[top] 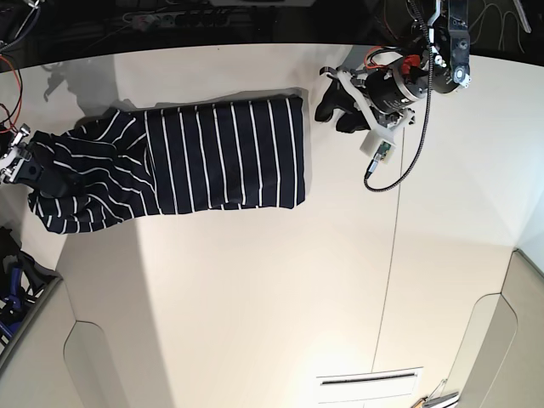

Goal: Fold the T-shirt properly
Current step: 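Grasp the other strip end with the right gripper and lift it, then fold the lifted end over the stack with the right gripper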

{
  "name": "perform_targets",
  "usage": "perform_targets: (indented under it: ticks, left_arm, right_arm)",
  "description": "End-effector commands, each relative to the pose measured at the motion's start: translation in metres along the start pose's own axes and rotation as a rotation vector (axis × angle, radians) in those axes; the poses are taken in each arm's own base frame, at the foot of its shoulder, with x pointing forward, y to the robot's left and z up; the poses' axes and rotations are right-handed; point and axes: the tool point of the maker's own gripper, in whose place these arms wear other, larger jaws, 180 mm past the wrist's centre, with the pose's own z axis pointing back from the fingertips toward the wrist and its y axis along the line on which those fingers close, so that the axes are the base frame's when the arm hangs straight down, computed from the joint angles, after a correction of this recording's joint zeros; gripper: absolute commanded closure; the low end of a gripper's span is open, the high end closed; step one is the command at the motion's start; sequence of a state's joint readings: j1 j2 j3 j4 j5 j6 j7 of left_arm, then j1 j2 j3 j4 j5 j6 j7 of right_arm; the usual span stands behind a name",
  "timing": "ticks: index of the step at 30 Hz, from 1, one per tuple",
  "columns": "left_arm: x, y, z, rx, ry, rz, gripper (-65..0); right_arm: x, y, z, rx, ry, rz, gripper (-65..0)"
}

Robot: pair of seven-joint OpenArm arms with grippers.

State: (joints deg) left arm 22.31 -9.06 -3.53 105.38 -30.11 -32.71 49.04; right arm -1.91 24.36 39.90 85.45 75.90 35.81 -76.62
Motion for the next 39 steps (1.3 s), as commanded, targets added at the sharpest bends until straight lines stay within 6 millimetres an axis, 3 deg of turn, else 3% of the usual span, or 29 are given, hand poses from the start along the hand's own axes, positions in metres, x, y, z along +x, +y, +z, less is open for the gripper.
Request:
perform_targets:
  ticks: [1,6,12,19,30,34,35,39]
  left_arm:
    - [0.003,-0.002,-0.002,-0.016,-0.013,-0.007,-31.6]
    - [-0.017,0.010,-0.023,-0.014,0.057,0.058,-31.6]
    - [-0.030,0.020,-0.033,-0.011,0.095,0.096,-31.6]
    - [-0.027,0.020,-0.034,-0.011,0.090,0.095,-31.6]
    - [-0.027,0.020,-0.034,-0.013,0.088,0.097,-31.6]
    - [-0.025,0.020,-0.034,-0.013,0.085,0.095,-31.6]
    - [-0.024,0.020,-0.034,-0.013,0.084,0.094,-31.6]
    - [-0.023,0.021,-0.034,-0.011,0.082,0.093,-31.6]
  right_arm:
    - [0.019,0.013,0.003,0.028,-0.056,0.053,0.0]
    - [0.020,0.053,-0.014,0.096,-0.090,0.126,0.0]
    - [0.007,0.102,-0.047,0.184,-0.067,0.195,0.0]
    - [-0.033,0.158,-0.096,0.309,0.044,0.227,0.0]
    - [-0.096,0.206,-0.157,0.298,0.232,0.433,0.0]
    - [-0.121,0.232,-0.165,0.357,0.293,0.499,-26.3]
    - [-0.127,0.238,-0.166,0.374,0.307,0.513,-29.0]
    - [-0.148,0.260,-0.167,0.446,0.354,0.551,-29.7]
